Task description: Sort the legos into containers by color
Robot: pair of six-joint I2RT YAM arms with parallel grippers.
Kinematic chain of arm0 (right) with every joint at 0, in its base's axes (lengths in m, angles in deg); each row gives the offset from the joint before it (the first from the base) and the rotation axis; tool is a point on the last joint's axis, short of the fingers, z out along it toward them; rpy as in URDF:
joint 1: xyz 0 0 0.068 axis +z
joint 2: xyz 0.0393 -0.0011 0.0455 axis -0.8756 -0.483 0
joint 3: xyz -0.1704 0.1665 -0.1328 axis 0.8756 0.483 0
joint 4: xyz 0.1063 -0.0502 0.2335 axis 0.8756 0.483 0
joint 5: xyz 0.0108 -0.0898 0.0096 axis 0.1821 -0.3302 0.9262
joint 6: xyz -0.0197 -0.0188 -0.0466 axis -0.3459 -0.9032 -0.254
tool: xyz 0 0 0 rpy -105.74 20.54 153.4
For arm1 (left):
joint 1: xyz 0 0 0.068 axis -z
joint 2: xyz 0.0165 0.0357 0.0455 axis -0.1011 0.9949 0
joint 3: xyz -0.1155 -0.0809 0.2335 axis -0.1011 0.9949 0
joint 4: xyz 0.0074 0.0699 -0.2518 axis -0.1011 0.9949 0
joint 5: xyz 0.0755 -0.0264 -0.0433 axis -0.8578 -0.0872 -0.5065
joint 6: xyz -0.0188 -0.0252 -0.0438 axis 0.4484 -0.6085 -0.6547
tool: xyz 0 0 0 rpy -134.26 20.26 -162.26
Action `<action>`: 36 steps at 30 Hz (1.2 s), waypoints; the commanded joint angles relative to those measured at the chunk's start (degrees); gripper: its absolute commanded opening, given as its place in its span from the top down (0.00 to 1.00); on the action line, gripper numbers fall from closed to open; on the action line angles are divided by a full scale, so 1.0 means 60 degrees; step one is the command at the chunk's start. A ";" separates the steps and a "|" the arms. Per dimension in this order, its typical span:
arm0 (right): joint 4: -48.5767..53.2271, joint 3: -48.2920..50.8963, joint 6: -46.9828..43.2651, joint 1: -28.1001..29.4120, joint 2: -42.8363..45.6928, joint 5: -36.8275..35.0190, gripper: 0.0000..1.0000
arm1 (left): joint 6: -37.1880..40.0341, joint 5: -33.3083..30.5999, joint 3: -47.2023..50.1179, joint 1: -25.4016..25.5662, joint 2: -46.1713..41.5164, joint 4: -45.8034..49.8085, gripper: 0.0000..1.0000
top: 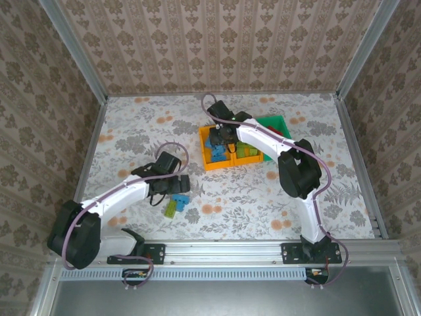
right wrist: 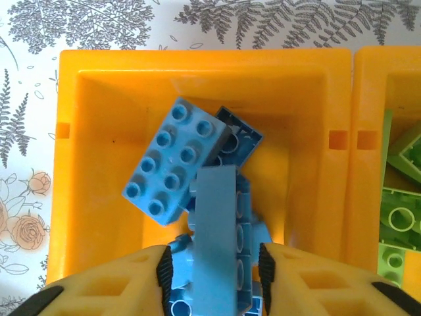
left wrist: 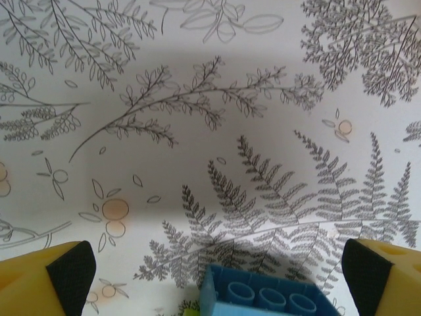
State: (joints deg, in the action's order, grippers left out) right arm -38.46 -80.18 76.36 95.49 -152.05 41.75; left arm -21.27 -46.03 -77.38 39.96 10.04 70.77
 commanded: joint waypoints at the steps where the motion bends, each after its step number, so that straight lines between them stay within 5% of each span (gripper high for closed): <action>1: 0.0140 -0.0262 -0.0096 0.0000 -0.0032 -0.0295 0.52 | -0.0173 -0.0263 -0.0058 0.0145 -0.0161 0.0486 0.00; 15: -0.1104 0.1365 0.0432 0.0072 0.1717 0.0370 0.19 | 0.0389 -0.0226 0.0018 0.0616 -0.0318 0.0660 0.00; 36: -0.1499 0.2646 0.0606 0.0043 0.2726 0.0033 0.14 | 0.0495 -0.0064 -0.0185 0.1631 0.0591 0.0620 0.01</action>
State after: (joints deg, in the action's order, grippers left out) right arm -47.05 -65.01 79.18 95.55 -137.82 43.34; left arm -18.56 -46.44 -77.33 49.44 12.49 73.28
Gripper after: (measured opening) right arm 0.853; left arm 0.992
